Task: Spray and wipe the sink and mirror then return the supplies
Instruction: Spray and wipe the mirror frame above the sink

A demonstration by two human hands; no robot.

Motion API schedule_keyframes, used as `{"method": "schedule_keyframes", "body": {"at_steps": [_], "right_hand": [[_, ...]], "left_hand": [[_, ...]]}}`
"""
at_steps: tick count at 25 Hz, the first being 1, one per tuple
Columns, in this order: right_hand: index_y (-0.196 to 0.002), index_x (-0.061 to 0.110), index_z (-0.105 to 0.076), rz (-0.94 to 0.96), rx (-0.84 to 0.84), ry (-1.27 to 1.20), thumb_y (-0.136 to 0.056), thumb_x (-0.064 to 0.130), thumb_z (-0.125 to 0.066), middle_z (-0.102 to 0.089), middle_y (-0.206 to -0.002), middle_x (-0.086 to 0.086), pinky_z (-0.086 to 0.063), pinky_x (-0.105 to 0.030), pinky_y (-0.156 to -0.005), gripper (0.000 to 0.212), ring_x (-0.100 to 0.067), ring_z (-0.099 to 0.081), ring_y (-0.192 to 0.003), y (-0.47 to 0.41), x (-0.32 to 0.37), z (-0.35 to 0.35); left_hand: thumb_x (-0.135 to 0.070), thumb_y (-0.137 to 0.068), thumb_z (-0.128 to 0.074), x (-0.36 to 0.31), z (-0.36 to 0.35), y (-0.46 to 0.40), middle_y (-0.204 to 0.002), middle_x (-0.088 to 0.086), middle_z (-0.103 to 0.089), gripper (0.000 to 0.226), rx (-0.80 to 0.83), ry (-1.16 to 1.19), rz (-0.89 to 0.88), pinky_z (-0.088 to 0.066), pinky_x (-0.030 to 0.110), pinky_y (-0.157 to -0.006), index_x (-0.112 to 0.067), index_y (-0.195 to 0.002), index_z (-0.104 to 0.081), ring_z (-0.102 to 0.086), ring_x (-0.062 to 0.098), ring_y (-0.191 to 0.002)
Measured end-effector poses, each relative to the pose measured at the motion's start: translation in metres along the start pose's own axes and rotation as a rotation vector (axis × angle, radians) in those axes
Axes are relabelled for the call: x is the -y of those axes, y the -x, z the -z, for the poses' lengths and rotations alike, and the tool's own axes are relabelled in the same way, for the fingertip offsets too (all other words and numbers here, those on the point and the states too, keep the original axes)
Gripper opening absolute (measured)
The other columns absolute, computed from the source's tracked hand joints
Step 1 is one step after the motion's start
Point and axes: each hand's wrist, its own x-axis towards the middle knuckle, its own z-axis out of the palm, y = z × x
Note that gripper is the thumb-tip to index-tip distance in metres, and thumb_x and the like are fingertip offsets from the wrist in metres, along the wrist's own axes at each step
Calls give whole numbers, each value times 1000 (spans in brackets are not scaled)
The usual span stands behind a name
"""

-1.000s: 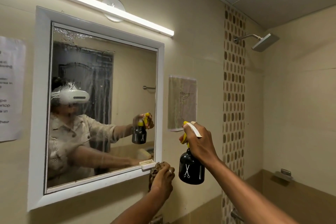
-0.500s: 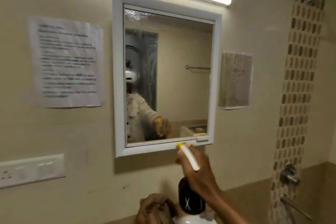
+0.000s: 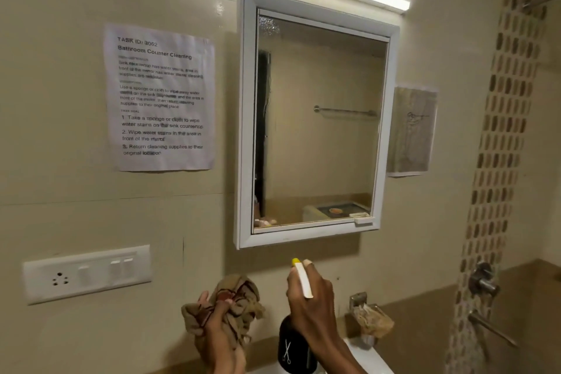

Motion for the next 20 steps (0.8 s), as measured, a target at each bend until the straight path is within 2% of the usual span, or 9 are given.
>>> {"method": "schedule_keyframes", "body": {"at_steps": [1,3,6,10,12,14,15,17,20], "right_hand": [[-91,20,-58,-33,-37,-7,-100,33,-52,-65,-62,-10,-43,-41,-60,18,-19,-58,-57,-1,-6,6],[-97,21,-59,-123,-82,12,-98,41,-46,-70,-75,-8,-40,-37,-66,24,-23,-60,-74,-4,-12,17],[-91,23,-58,-147,-140,43,-96,44,-45,-68,-71,-5,-43,-42,-69,25,-29,-62,-78,-11,-20,36],[-76,21,-52,-128,-245,93,-100,27,-53,-61,-57,-13,-47,-47,-60,24,-27,-61,-55,-20,-25,64],[-78,18,-53,-155,-295,98,-100,25,-55,-61,-57,-11,-49,-47,-61,24,-29,-63,-57,-25,-34,75],[-78,18,-52,-165,-319,95,-100,26,-55,-61,-58,-10,-51,-47,-63,24,-29,-65,-60,-29,-41,83],[-76,18,-51,-158,-321,95,-100,24,-55,-60,-58,-10,-50,-48,-62,25,-28,-63,-59,-31,-46,86],[-76,17,-51,-155,-350,84,-102,20,-55,-60,-59,-9,-49,-48,-62,27,-26,-61,-58,-34,-50,93],[-83,16,-57,-152,-406,58,-103,18,-54,-66,-64,-8,-47,-39,-61,20,-23,-64,-62,-38,-54,105]], "left_hand": [[-3,-93,-46,38,-5,8,-91,16,-75,50,133,-15,140,-52,21,-52,-6,-143,-47,-62,12,-61],[-10,-90,-42,72,-33,37,-51,2,-63,46,250,39,365,-50,22,-55,-1,-133,-55,-60,11,-48],[-13,-74,-48,89,-41,35,-76,14,-70,37,329,99,540,-49,37,-82,-3,-105,-67,-65,28,-81],[-9,-59,-65,116,-63,53,-62,11,-49,11,390,56,520,-47,41,-91,-10,-67,-58,-49,24,-59],[-7,-47,-74,129,-76,54,-43,8,-47,18,442,-115,396,-56,35,-72,-11,-56,-60,-45,21,-43],[-14,-44,-77,138,-94,60,-48,7,-54,39,562,-351,199,-45,25,-47,-14,-83,-69,-43,19,-40],[-13,-47,-78,143,-107,61,-57,7,-61,57,648,-461,74,-40,24,-42,-17,-103,-68,-45,19,-41],[1,-62,-72,156,-136,63,-89,3,-71,76,910,-625,-253,-48,29,-48,-25,-131,-54,-62,20,-60],[8,-66,-64,177,-189,54,-120,0,-58,84,1196,-982,-933,-56,29,-79,-31,-138,-46,-61,17,-101]]}}
